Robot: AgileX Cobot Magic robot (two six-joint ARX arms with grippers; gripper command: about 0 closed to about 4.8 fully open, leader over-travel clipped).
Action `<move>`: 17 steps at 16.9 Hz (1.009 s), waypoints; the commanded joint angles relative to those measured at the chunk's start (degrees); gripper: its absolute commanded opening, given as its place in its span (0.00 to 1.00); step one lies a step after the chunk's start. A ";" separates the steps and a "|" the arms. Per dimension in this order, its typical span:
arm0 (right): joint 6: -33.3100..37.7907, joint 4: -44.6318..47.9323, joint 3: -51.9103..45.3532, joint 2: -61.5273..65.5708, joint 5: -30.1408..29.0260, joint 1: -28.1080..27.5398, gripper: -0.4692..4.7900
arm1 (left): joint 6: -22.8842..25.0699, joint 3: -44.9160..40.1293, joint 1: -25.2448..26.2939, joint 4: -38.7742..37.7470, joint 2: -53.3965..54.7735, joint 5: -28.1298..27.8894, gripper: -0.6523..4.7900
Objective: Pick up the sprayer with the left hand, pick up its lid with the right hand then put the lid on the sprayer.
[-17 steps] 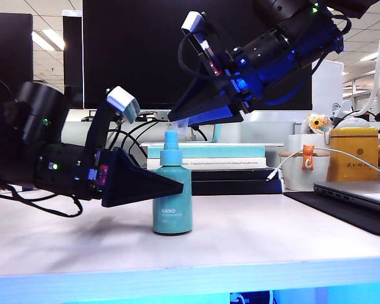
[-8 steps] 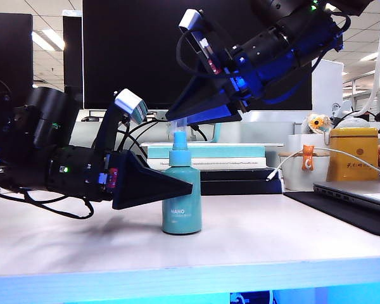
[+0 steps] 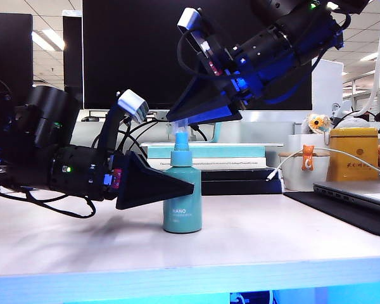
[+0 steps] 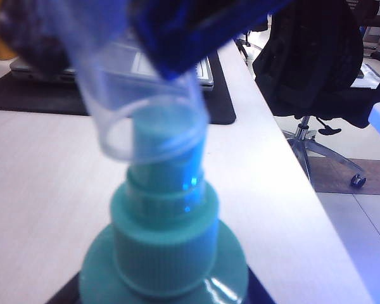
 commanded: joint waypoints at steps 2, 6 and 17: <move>-1.53 -4.35 -0.44 0.39 2.86 0.04 0.29 | -0.37 -0.07 0.28 -2.97 0.52 -2.58 0.55; -1.53 -5.11 -0.44 0.39 4.24 0.04 0.29 | -0.39 -0.04 0.66 -3.02 0.52 -2.80 0.55; -2.58 -5.14 -0.44 0.39 5.66 0.04 0.30 | -0.50 -0.09 0.63 -3.02 0.52 -3.19 0.55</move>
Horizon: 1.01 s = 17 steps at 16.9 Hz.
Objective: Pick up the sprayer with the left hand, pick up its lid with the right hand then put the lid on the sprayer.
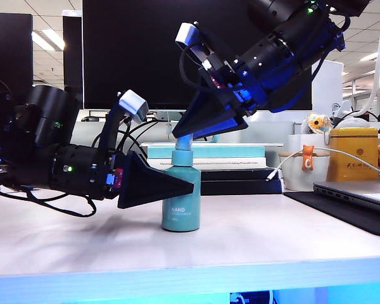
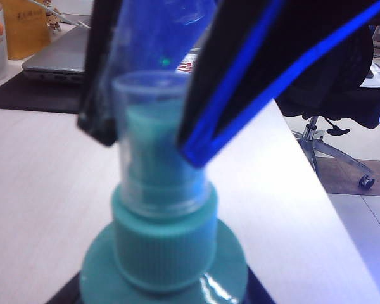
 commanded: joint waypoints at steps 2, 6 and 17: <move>-0.24 -2.05 -0.26 0.00 1.36 -0.09 0.52 | -0.55 -0.31 0.39 -3.10 0.52 -2.14 0.57; 0.09 2.49 -0.24 0.00 0.81 -0.09 0.92 | -1.03 -0.31 0.39 -3.08 0.52 -2.16 0.85; 2.95 -3.61 -0.15 -9.53 -4.66 -12.57 0.95 | -6.05 -0.42 3.30 -13.16 -9.49 -1.11 1.00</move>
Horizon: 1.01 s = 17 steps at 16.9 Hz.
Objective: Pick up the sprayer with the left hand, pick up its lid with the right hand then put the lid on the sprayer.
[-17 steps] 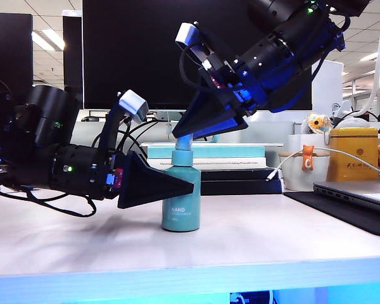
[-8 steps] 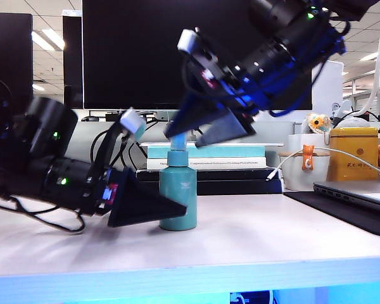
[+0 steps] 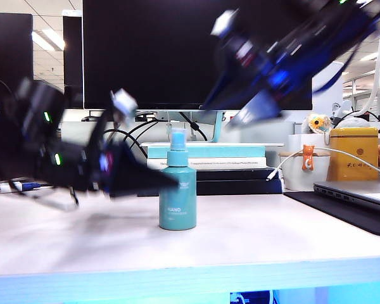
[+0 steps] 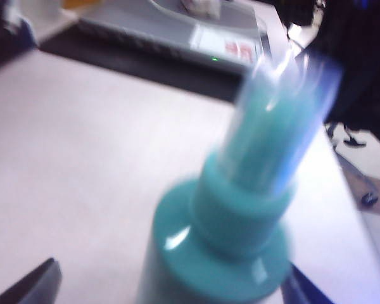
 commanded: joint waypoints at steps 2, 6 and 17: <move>2.16 -2.03 0.20 -6.10 -1.60 -6.80 0.95 | 6.88 0.17 1.33 -17.33 -10.03 -1.09 1.00; 5.92 -2.19 0.15 -10.08 -1.57 -12.26 0.89 | 17.57 0.20 1.51 -42.36 -22.25 -16.46 1.00; 14.49 26.56 -23.41 -35.80 21.22 -13.35 0.12 | 7.58 -6.97 16.26 -43.34 -62.62 -35.54 0.39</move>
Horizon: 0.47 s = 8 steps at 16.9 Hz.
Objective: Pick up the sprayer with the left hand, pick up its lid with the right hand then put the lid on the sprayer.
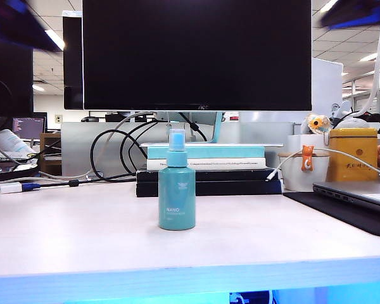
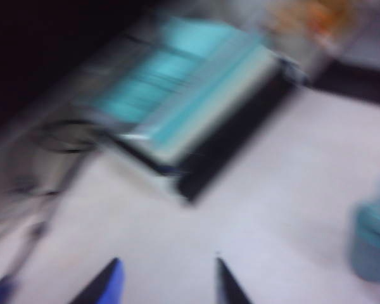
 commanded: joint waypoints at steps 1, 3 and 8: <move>0.46 5.66 -7.26 -8.11 5.90 0.02 0.12 | -9.16 -7.93 12.02 5.73 -8.50 3.98 0.39; 2.51 10.97 -12.04 -12.15 7.78 -0.02 0.10 | -15.12 -12.52 18.93 9.46 -13.38 11.17 0.39; 10.21 26.25 -27.96 -18.49 12.39 0.07 0.08 | -19.45 -19.45 18.86 5.77 -30.36 -1.68 0.28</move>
